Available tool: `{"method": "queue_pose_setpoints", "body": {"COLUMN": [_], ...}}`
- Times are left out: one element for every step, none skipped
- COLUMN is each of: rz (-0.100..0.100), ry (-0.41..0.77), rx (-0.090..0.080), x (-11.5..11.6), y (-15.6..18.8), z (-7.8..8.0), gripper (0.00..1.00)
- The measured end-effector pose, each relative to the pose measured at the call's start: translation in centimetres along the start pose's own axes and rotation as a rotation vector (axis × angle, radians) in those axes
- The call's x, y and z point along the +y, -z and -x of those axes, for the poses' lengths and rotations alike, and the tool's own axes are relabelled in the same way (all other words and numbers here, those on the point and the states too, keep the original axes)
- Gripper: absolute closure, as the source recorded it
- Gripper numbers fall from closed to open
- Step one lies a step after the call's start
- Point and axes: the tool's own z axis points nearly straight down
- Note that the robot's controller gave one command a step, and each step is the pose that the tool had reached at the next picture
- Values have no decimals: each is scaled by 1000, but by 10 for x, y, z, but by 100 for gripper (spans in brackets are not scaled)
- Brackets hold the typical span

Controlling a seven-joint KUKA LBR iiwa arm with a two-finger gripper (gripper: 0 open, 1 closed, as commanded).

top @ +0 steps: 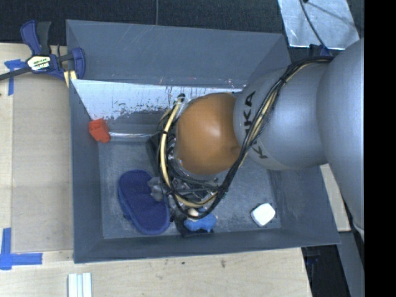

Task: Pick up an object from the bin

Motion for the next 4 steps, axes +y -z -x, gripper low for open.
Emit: {"method": "queue_pose_setpoints", "body": {"rz": [1, -1, 0, 1], "ry": [-2, -5, -8, -11], "rx": [1, -1, 0, 0], "x": [0, 0, 0, -1], "y": [11, 58, 68, 72], "z": [1, 3, 5, 6], "gripper": [100, 100, 100, 100]}}
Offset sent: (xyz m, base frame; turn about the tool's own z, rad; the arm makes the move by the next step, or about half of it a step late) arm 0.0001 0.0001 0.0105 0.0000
